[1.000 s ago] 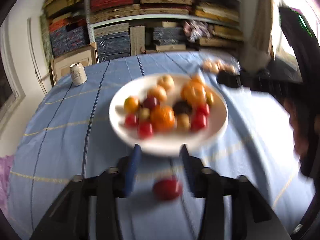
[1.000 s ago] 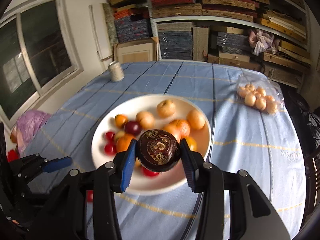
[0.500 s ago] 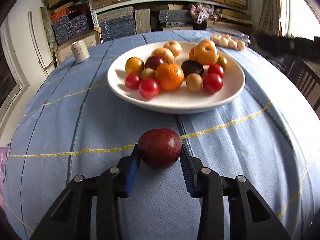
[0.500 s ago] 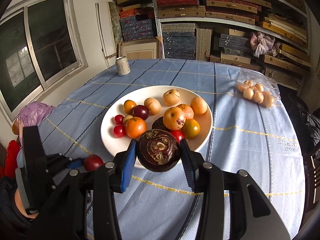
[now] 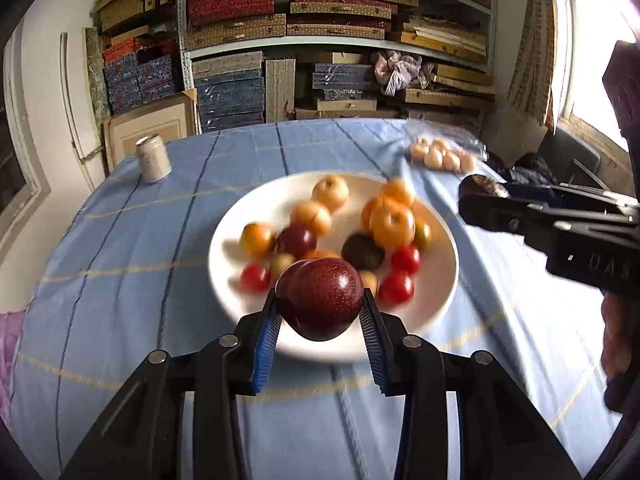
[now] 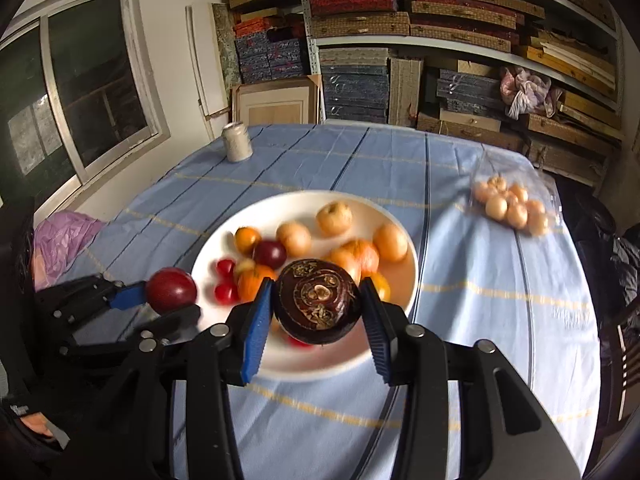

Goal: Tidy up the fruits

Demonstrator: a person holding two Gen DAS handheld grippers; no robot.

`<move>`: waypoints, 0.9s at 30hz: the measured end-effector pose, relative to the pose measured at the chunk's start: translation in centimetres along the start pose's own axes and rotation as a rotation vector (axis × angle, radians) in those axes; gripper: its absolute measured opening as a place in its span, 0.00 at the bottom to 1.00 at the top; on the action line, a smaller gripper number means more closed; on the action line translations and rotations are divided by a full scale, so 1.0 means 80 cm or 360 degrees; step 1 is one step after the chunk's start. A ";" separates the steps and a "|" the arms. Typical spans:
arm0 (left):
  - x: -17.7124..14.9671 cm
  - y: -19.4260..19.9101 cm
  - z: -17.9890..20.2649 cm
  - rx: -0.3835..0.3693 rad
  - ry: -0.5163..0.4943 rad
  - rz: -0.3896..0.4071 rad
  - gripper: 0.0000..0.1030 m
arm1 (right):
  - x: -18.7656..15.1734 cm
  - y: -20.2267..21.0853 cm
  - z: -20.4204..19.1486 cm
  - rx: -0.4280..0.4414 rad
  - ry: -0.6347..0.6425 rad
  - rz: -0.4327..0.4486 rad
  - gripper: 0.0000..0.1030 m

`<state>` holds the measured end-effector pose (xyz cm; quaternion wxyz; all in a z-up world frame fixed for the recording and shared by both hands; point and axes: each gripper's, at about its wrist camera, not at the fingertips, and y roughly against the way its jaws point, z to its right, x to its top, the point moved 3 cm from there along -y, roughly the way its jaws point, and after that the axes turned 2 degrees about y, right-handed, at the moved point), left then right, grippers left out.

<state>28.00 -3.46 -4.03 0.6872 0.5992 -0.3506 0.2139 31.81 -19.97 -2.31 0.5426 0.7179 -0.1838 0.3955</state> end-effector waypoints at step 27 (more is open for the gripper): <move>0.001 -0.012 -0.022 0.0091 0.0091 -0.0006 0.96 | -0.010 -0.029 0.007 -0.0029 -0.0088 -0.0026 0.90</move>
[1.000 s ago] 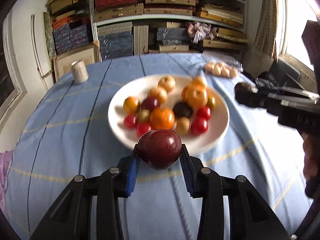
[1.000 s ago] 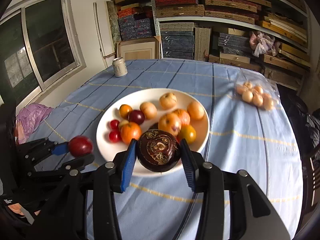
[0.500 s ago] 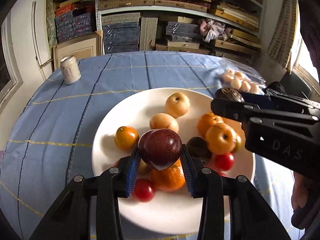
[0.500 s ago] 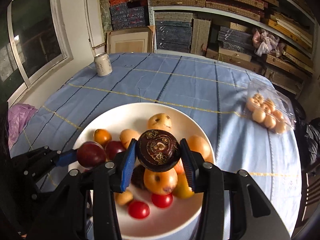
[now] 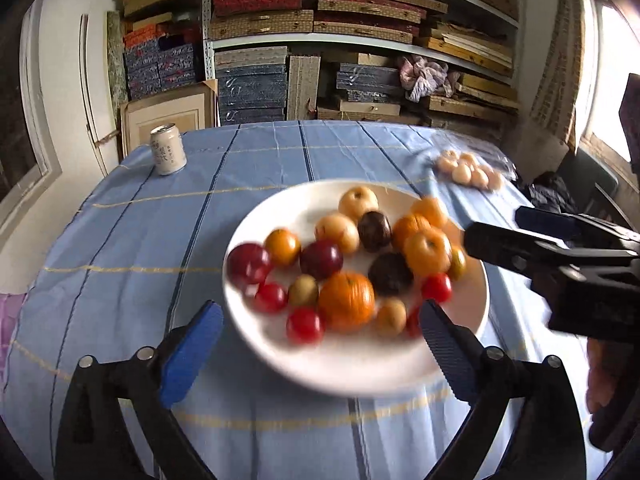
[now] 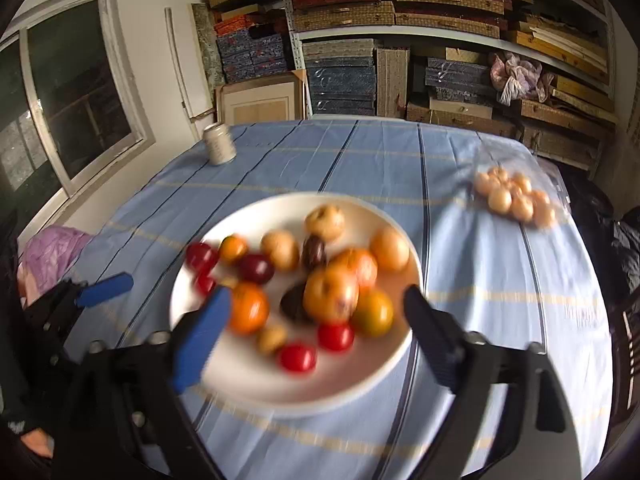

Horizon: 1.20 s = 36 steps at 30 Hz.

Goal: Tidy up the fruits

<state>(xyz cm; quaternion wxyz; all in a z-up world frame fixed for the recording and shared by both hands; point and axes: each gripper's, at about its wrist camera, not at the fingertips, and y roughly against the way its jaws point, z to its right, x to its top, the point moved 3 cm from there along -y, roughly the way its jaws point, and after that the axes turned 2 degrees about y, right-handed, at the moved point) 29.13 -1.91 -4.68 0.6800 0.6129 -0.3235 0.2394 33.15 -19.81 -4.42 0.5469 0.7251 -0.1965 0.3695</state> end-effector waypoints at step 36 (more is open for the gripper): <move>-0.192 0.267 0.044 0.0012 0.0013 0.0201 0.96 | -0.256 0.295 -0.102 -0.0184 -0.0035 0.0309 0.96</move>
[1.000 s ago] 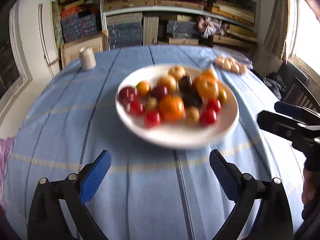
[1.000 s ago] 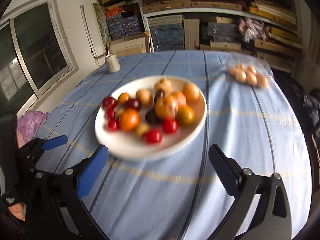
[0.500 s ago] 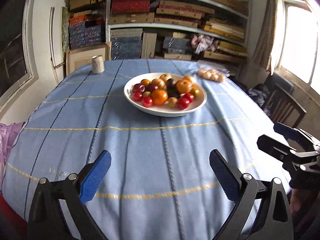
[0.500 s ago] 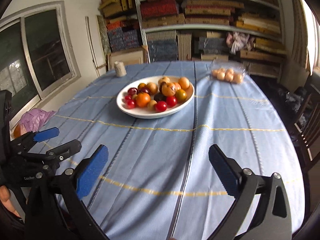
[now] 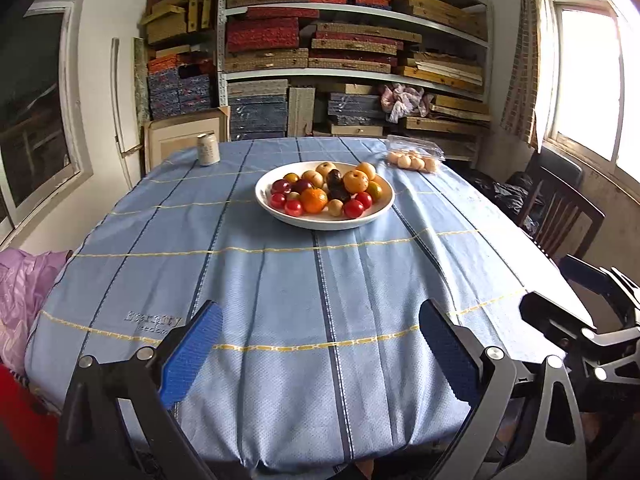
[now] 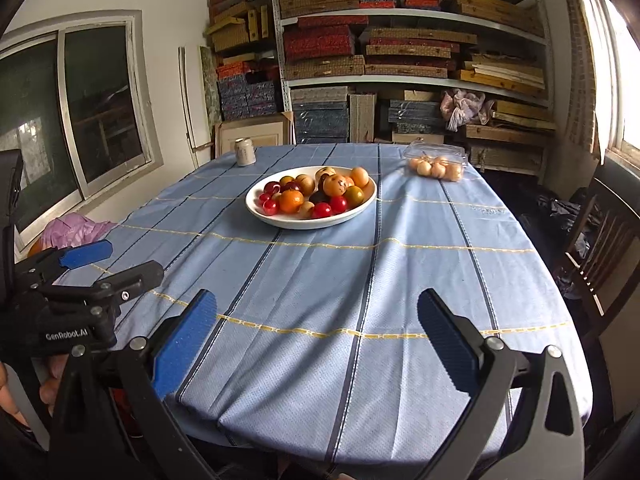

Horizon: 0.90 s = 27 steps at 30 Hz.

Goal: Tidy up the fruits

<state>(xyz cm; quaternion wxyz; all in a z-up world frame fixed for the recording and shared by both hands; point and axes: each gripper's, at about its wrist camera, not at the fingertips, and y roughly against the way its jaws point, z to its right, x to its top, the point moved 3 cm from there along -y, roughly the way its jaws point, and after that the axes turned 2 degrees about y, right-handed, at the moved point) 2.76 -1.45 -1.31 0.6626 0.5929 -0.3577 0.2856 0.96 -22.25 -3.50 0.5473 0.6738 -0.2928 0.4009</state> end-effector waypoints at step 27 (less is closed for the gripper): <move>0.005 0.004 -0.009 0.0146 -0.0002 0.0097 0.96 | -0.002 -0.010 0.005 0.0036 -0.0045 -0.0033 0.96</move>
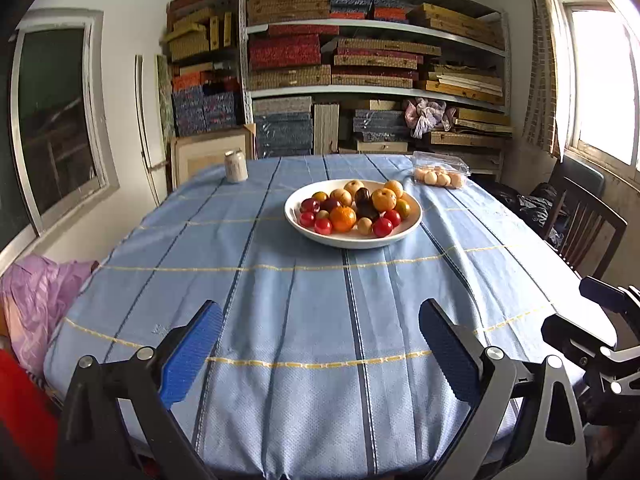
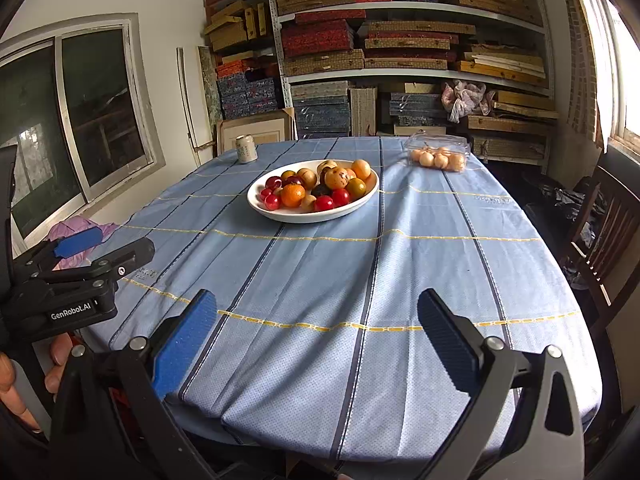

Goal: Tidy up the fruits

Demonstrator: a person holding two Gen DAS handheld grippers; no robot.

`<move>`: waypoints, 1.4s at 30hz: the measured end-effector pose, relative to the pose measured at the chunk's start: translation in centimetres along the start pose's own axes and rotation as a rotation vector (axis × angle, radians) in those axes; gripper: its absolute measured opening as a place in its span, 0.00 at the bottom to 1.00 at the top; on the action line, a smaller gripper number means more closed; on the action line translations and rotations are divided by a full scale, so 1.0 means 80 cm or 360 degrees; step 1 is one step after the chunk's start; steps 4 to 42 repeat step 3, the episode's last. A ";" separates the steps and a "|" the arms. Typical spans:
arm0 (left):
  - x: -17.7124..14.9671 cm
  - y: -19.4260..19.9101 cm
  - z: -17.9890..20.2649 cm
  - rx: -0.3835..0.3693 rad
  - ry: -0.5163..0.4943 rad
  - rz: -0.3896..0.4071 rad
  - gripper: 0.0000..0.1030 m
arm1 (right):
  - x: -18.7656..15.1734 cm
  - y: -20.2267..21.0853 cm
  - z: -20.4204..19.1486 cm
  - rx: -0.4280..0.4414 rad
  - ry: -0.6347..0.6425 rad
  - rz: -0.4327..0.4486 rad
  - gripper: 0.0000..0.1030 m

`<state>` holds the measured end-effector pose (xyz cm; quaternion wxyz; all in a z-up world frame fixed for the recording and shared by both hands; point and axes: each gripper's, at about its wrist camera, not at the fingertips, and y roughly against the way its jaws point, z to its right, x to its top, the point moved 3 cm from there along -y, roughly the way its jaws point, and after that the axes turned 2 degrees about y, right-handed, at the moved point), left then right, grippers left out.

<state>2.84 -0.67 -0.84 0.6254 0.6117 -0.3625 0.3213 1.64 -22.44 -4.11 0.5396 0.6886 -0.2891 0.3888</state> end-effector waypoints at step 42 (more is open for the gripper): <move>-0.001 -0.002 -0.001 0.0005 0.0002 -0.0013 0.96 | 0.000 0.000 0.000 0.0000 -0.0001 -0.0001 0.96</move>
